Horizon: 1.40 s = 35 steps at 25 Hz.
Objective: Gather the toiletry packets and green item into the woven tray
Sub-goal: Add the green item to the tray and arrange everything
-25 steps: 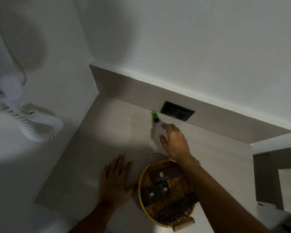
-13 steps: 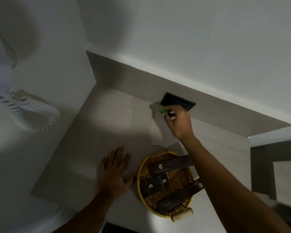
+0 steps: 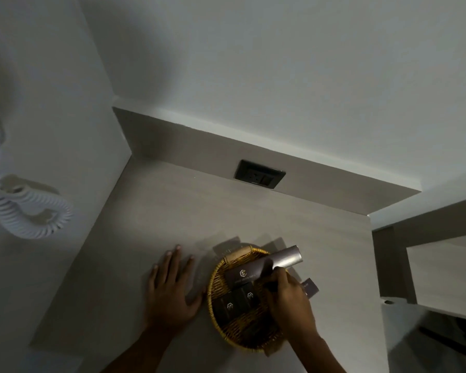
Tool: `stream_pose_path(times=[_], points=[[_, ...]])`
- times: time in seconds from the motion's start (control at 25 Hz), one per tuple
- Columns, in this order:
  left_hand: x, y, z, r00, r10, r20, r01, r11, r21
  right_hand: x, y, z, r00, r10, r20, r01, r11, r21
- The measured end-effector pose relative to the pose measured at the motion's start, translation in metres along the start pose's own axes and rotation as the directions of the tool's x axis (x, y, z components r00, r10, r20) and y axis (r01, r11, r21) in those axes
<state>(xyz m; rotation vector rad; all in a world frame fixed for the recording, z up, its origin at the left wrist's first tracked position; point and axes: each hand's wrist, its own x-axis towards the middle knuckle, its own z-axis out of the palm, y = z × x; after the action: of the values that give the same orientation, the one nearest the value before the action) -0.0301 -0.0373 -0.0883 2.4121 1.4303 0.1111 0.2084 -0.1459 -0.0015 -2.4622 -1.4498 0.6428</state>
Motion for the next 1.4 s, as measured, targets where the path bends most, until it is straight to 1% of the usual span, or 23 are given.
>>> stream_pose_path(times=[0.12, 0.24, 0.32, 0.56, 0.6, 0.68, 0.76, 0.84, 0.88, 0.92, 0.96, 1.0, 1.04, 1.08, 1.12, 1.16, 1.2, 1.28, 1.36, 1.4], points=[[0.000, 0.000, -0.001, 1.000, 0.000, -0.010, 0.000, 1.000, -0.012, 0.003, 0.002, 0.000, 0.999, -0.033, -0.013, 0.033, 0.998, -0.052], [0.000, 0.000, 0.001, 1.000, 0.007, -0.018, -0.007, 1.000, -0.014, 0.000, 0.002, 0.001, 0.995, -0.066, -0.077, 0.059, 0.993, -0.100], [0.000, -0.001, 0.003, 1.000, 0.006, -0.013, -0.006, 1.000, -0.007, -0.001, 0.004, 0.000, 0.995, -0.039, -0.087, 0.032, 0.997, -0.075], [0.001, -0.002, 0.005, 1.000, 0.004, -0.015, -0.004, 1.000, 0.003, -0.004, 0.000, 0.001, 0.998, -0.015, -0.063, 0.008, 0.994, -0.107], [0.000, -0.002, 0.006, 1.000, 0.002, -0.016, -0.002, 1.000, 0.007, -0.004, 0.000, -0.002, 0.997, -0.011, -0.083, 0.003, 0.995, -0.103], [0.000, -0.003, 0.008, 1.000, -0.005, -0.025, 0.005, 1.000, 0.002, -0.011, 0.005, -0.011, 0.983, 0.008, -0.182, -0.025, 0.996, -0.091], [0.000, -0.003, 0.010, 1.000, -0.013, -0.023, 0.013, 1.000, 0.000, -0.032, 0.012, -0.015, 0.938, 0.124, -0.324, -0.129, 0.992, 0.006], [0.000, -0.004, 0.010, 1.000, 0.002, -0.021, -0.002, 1.000, -0.007, -0.065, 0.012, -0.005, 0.848, 0.320, -0.422, -0.264, 0.946, 0.187], [0.000, -0.004, 0.009, 0.999, 0.012, -0.033, -0.012, 1.000, -0.025, -0.081, 0.010, 0.006, 0.792, 0.439, -0.424, -0.344, 0.895, 0.284], [-0.001, -0.004, 0.007, 0.999, 0.017, -0.052, -0.020, 0.998, -0.055, -0.094, 0.007, 0.016, 0.735, 0.560, -0.382, -0.428, 0.820, 0.379], [0.000, -0.002, 0.003, 0.997, 0.006, -0.079, -0.014, 0.995, -0.098, -0.104, 0.003, 0.024, 0.686, 0.660, -0.306, -0.494, 0.731, 0.470], [0.000, 0.001, -0.002, 0.994, -0.029, -0.107, 0.012, 0.987, -0.161, -0.111, 0.001, 0.029, 0.655, 0.723, -0.220, -0.521, 0.643, 0.561], [0.003, 0.005, -0.006, 0.988, -0.084, -0.132, 0.049, 0.968, -0.247, -0.113, 0.001, 0.032, 0.644, 0.751, -0.148, -0.512, 0.567, 0.646], [0.008, 0.012, -0.011, 0.982, -0.133, -0.137, 0.080, 0.939, -0.335, -0.114, 0.002, 0.033, 0.651, 0.754, -0.089, -0.493, 0.509, 0.706], [0.015, 0.021, -0.018, 0.983, -0.140, -0.116, 0.083, 0.913, -0.399, -0.115, 0.002, 0.033, 0.674, 0.737, -0.039, -0.484, 0.481, 0.731], [0.025, 0.031, -0.024, 0.992, -0.102, -0.078, 0.059, 0.902, -0.429, -0.115, 0.002, 0.033, 0.701, 0.713, -0.002, -0.482, 0.475, 0.736], [0.035, 0.042, -0.030, 0.998, -0.046, -0.033, 0.028, 0.903, -0.429, -0.115, 0.003, 0.033, 0.722, 0.691, 0.023, -0.476, 0.473, 0.742], [0.057, 0.062, -0.044, 0.999, 0.038, 0.036, -0.021, 0.917, -0.399, -0.111, 0.007, 0.032, 0.729, 0.683, 0.050, -0.459, 0.433, 0.776], [0.071, 0.075, -0.053, 0.996, 0.069, 0.056, -0.043, 0.927, -0.372, -0.106, 0.013, 0.028, 0.734, 0.676, 0.055, -0.430, 0.401, 0.809], [0.075, 0.078, -0.057, 0.995, 0.082, 0.055, -0.057, 0.931, -0.360, -0.104, 0.015, 0.025, 0.747, 0.663, 0.049, -0.415, 0.407, 0.814]])
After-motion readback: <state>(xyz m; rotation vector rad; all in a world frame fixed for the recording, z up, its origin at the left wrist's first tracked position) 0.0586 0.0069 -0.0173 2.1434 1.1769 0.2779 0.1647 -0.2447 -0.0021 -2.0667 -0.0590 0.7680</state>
